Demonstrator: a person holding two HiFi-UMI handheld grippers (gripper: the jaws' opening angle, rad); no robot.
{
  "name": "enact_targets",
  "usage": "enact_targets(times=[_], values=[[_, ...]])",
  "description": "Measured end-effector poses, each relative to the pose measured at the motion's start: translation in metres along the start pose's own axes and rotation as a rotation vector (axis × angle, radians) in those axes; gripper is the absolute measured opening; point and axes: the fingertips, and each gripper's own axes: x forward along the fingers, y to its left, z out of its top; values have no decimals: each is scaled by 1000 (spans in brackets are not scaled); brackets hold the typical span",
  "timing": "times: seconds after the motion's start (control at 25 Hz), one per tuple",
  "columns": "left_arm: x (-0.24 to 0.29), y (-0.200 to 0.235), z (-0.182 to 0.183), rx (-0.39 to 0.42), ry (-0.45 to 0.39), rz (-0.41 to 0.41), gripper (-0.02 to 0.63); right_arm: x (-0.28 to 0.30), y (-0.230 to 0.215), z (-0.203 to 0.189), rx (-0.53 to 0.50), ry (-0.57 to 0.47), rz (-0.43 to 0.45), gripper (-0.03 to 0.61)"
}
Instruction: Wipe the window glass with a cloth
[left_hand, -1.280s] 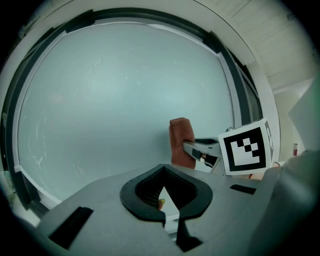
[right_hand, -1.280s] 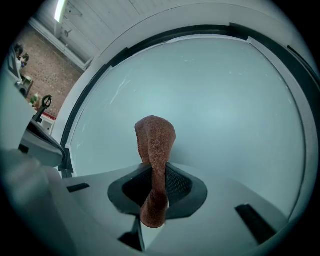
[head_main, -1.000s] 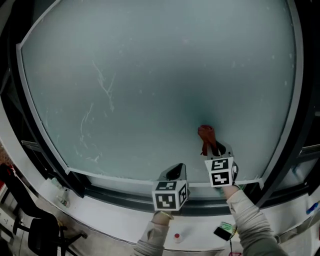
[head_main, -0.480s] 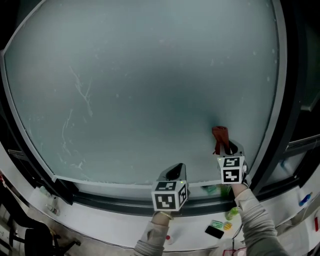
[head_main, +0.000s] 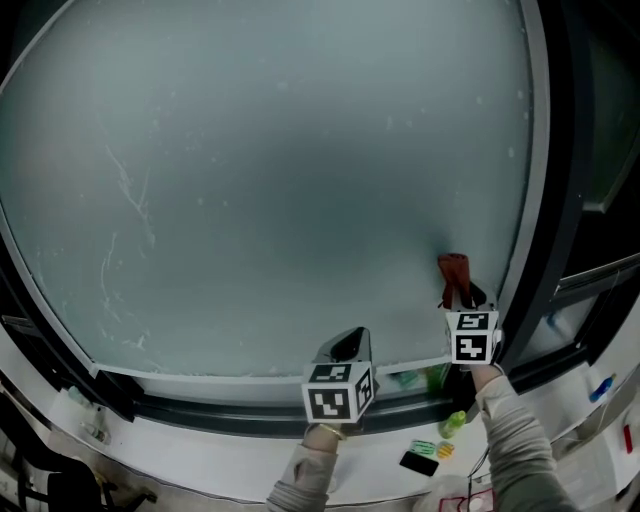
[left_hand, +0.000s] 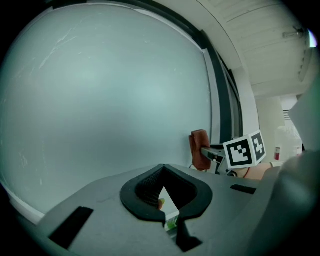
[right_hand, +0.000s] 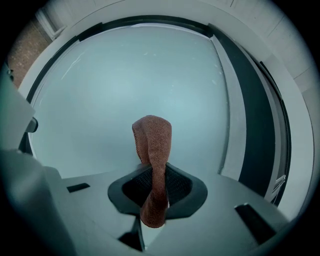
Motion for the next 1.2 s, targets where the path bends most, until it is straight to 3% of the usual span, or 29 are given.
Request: enact_targets(times=[0.24,0.48,1.2], values=[[6,-9,1,3,2,-13,5,-6,-13,-7,18,10,-12,48],[3,-12,1,5,0,-9,5,-27,1,2,51,-44,24,48],[-78,7,-14,-18,-31,80,3,-133,123,40,203,-163,328,48]])
